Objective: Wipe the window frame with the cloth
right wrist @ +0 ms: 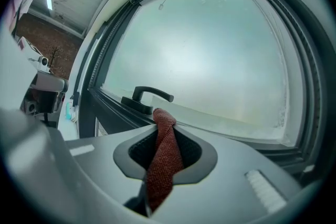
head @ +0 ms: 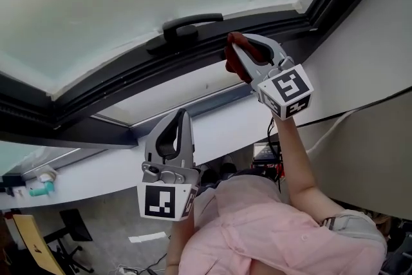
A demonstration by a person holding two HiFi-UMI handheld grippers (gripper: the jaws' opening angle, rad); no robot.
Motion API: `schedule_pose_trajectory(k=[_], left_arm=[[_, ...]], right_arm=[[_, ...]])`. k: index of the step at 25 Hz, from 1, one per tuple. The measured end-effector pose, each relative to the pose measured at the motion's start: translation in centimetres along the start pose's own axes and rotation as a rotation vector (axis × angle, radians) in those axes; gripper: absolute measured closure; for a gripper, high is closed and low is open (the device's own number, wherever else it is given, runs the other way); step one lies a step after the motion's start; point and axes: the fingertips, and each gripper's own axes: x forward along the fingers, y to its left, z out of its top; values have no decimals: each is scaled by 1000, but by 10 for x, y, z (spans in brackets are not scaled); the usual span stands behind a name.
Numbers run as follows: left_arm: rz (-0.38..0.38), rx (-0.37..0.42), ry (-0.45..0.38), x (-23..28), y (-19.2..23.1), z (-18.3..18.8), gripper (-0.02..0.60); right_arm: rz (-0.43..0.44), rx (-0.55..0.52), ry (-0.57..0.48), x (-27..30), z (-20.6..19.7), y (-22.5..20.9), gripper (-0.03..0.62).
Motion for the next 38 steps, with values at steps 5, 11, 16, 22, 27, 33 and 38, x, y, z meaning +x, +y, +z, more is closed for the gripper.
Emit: schedule_pose_trajectory(k=[5, 11, 16, 22, 27, 33, 38], left_arm=[[-49, -22, 5, 11, -16, -2, 584], [-90, -50, 22, 26, -33, -8, 584], [-124, -57, 34, 41, -49, -14, 584], [-139, -92, 8, 58, -64, -8, 584], [-135, -79, 17, 67, -65, -11, 584], [-158, -70, 36, 75, -74, -17, 584], [-143, -91, 17, 78, -78, -16, 584]], right_arm=[[-11, 6, 2, -4, -1, -9, 533], [-21, 19, -5, -10, -4, -20, 533], [-28, 27, -15, -13, -6, -28, 533], [-35, 41, -29, -20, -8, -38, 533], [-39, 48, -34, -23, -11, -46, 533], [-70, 60, -37, -33, -16, -65, 533], [-94, 62, -37, -41, -20, -81, 533]])
